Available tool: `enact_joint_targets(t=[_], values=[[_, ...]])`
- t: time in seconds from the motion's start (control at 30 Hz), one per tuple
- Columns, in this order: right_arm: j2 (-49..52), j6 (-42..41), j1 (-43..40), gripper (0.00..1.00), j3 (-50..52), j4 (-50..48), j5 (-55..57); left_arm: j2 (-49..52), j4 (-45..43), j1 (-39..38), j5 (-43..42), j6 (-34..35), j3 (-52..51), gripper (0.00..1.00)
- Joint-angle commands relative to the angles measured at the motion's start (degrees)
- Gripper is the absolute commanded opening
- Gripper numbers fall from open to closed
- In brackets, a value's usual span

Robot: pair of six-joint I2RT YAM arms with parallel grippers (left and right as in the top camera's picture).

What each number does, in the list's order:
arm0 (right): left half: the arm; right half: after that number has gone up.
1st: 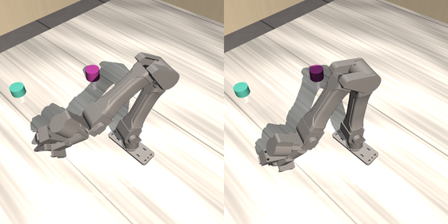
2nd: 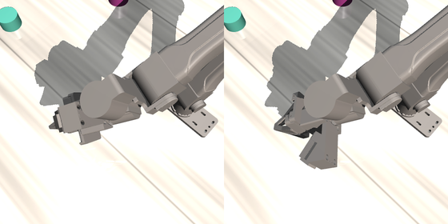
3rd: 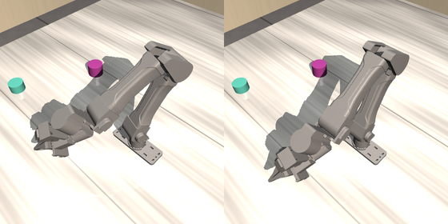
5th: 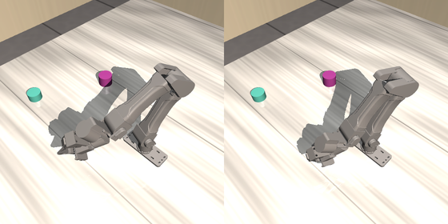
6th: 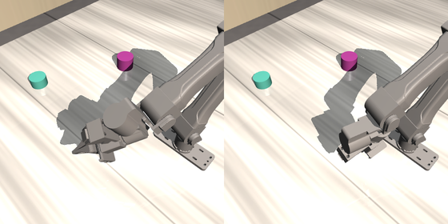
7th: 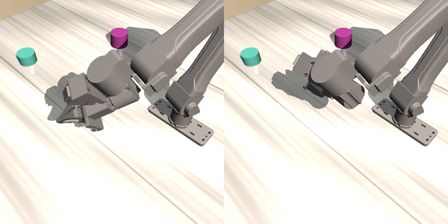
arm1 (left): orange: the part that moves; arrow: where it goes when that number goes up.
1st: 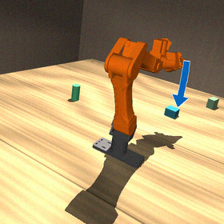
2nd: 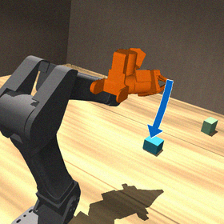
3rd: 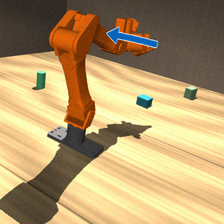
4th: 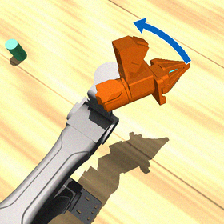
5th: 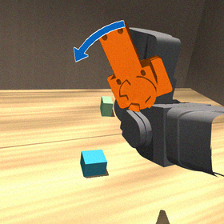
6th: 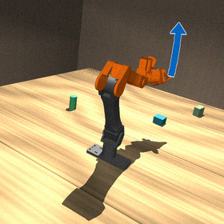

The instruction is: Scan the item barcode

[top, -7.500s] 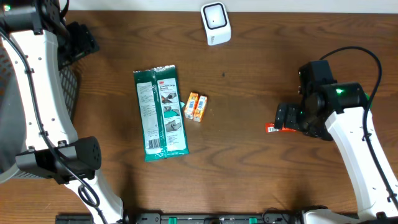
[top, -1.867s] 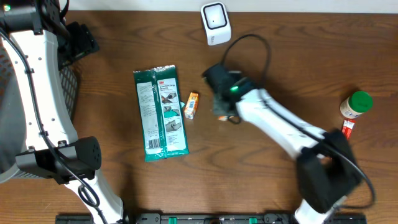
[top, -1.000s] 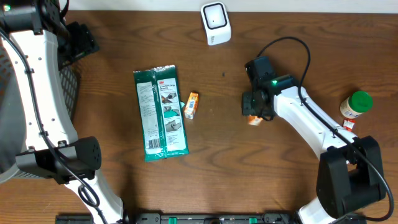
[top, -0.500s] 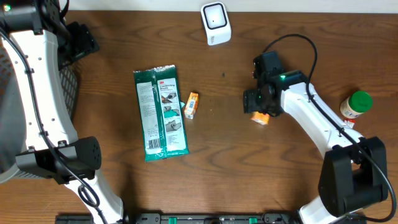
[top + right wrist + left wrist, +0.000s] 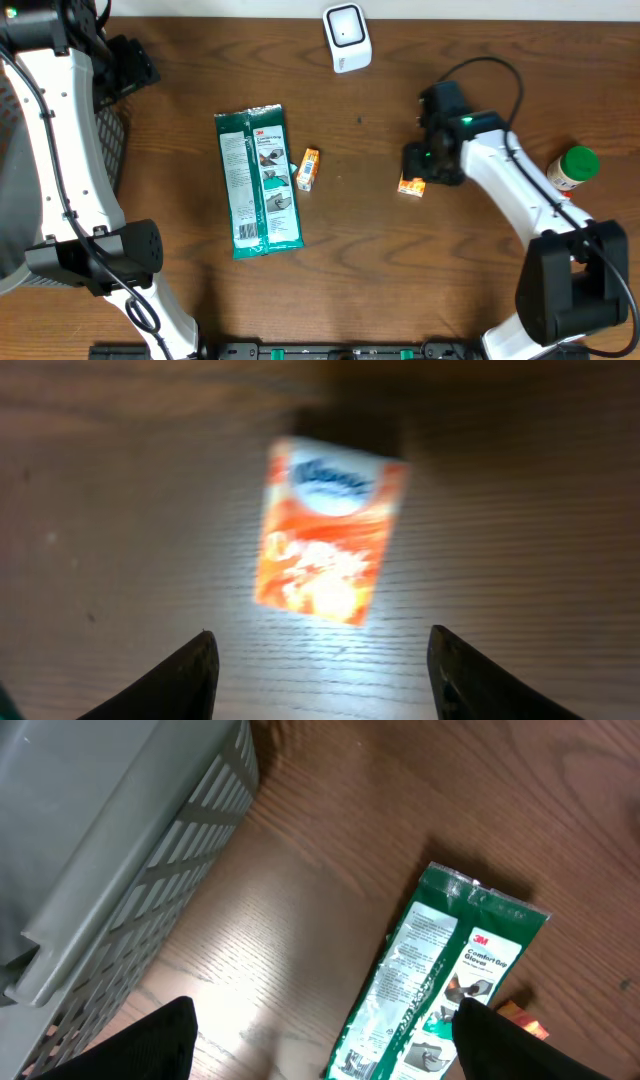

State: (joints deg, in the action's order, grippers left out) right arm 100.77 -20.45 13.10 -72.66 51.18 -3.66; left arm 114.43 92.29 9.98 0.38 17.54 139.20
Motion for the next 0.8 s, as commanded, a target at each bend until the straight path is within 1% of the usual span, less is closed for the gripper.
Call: enact_joint_targets(t=[0.0,0.1,0.2,0.33,0.37,0.53,0.7,0.77], values=[[-0.15,-2.25,-6.73,0.58,-0.66,-0.20,-6.62,0.44,3.23,0.24,0.74,-0.79,0.24,0.82],[-0.15,-2.25,-10.38,0.53,1.33,-1.77,-12.04,0.44,3.23,0.24,0.74,-0.79,0.24,0.82],[-0.15,-2.71,-12.09,0.50,5.20,-5.70,-13.88,0.44,3.23,0.24,0.74,-0.79,0.24,0.82],[-0.15,-3.10,-12.26,0.46,11.54,-15.13,-19.32,0.44,3.23,0.24,0.74,-0.79,0.24,0.82],[-0.15,-3.13,-12.26,0.42,13.79,-18.99,-22.32,0.44,3.23,0.24,0.74,-0.79,0.24,0.82],[-0.15,-5.92,-12.28,0.32,18.47,-25.38,-21.49,0.44,3.23,0.24,0.74,-0.79,0.24,0.82],[-0.15,-5.90,-12.24,0.26,22.01,-30.97,-21.22,0.44,3.23,0.24,0.74,-0.79,0.24,0.82],[-0.15,-5.92,-12.04,0.25,23.76,-33.44,-20.41,0.44,3.23,0.24,0.74,-0.79,0.24,0.82]])
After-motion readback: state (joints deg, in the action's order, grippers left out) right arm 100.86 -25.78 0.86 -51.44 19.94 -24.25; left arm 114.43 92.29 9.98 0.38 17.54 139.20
